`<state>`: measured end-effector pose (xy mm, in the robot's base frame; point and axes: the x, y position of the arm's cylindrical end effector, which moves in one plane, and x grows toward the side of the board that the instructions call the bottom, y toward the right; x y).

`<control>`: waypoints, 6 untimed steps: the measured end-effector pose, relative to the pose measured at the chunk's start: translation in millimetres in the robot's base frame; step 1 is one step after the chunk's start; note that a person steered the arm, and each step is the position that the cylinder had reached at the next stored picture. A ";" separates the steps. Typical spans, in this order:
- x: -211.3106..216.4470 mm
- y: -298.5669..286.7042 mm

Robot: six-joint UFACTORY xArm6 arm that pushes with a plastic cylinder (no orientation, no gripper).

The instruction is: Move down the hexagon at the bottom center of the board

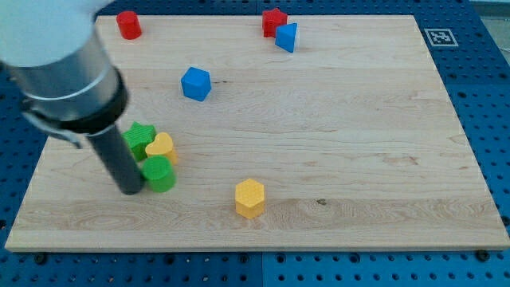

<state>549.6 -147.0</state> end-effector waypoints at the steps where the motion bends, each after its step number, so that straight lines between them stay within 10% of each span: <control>1: 5.6 48.4; 6: 24.4 109.0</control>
